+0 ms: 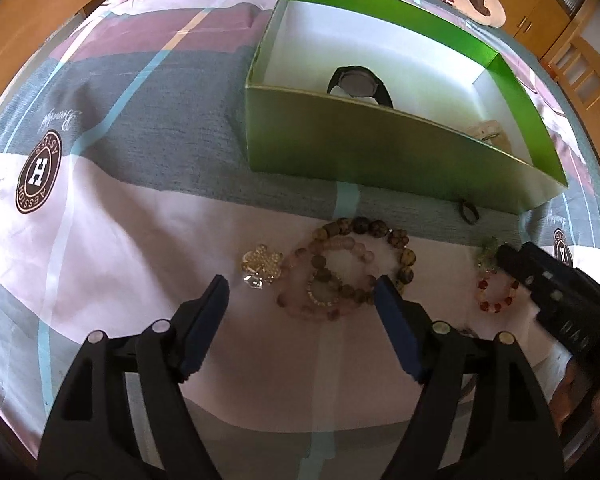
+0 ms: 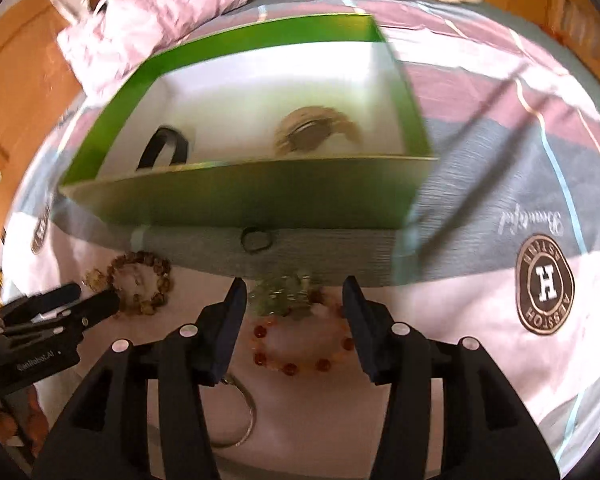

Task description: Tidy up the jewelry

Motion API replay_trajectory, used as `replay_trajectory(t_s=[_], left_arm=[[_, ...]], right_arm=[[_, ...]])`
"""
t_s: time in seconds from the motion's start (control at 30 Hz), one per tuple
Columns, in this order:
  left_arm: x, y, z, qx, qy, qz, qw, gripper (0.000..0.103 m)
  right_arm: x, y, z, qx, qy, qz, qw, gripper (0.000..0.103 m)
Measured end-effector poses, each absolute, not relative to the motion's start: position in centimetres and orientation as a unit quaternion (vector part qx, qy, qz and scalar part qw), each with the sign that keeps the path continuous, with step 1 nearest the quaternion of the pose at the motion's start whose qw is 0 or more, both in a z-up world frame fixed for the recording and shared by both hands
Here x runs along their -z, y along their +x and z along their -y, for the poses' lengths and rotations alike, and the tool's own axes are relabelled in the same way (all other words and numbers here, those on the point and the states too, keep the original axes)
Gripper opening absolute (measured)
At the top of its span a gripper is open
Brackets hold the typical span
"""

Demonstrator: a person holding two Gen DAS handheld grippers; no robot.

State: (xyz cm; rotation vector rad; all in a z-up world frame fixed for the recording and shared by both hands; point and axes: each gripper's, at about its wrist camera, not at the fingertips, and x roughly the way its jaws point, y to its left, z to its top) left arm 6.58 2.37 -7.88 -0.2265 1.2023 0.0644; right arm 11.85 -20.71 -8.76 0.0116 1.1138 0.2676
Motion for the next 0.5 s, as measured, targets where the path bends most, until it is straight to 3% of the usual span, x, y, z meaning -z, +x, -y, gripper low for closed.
replay_trajectory(t_s=[0.03,0.07,0.23,0.5], left_arm=[[7.9,6.6,-2.4,-0.031,-0.106,-0.563,0.819,0.076],[7.9,6.7,-2.4,-0.032,-0.103,-0.562,0.820,0.076],[8.1,7.4,-2.5,-0.036,-0.104,-0.566,0.817,0.076],[8.5,8.0,-1.7,-0.036,-0.088,-0.573,0.814,0.078]], right_arm=[[8.9,11.8,20.4,-0.130,-0.003,-0.526,0.841,0.046],[9.2,11.6,19.8,-0.133,-0.014,-0.525,0.841,0.029],[9.2,10.9,18.9,-0.148,-0.046,-0.511,0.846,0.007],[6.9,10.0,20.4,-0.151,-0.014,-0.487,0.860,0.001]])
